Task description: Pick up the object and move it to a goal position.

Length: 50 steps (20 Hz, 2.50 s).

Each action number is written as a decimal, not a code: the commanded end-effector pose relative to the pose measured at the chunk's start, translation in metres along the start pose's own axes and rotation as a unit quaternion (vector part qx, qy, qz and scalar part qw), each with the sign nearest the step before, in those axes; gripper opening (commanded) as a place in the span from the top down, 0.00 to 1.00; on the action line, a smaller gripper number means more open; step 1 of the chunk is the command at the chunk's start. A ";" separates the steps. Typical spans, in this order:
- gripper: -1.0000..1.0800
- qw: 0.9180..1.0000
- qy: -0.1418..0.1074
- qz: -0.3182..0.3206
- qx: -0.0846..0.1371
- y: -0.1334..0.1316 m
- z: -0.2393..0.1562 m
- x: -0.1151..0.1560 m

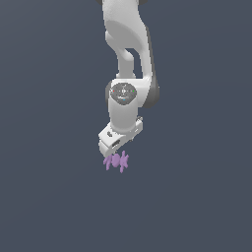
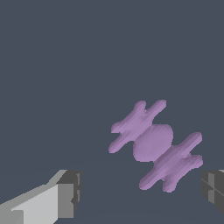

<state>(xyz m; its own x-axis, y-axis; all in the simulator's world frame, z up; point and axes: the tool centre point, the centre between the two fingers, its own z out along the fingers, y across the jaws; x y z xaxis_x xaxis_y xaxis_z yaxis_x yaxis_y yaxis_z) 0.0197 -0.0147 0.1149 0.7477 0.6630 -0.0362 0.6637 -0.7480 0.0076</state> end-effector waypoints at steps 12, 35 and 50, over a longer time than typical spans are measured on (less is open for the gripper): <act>0.04 0.985 0.006 -0.173 0.000 0.019 0.023 0.000; 0.04 0.931 0.018 -0.365 -0.003 0.041 0.050 -0.001; 0.04 0.930 0.018 -0.368 -0.003 0.040 0.091 -0.001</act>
<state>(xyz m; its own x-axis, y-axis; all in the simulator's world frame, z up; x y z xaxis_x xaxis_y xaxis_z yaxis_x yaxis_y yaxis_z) 0.0439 -0.0477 0.0325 0.0928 0.9957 -0.0003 0.9957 -0.0928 -0.0003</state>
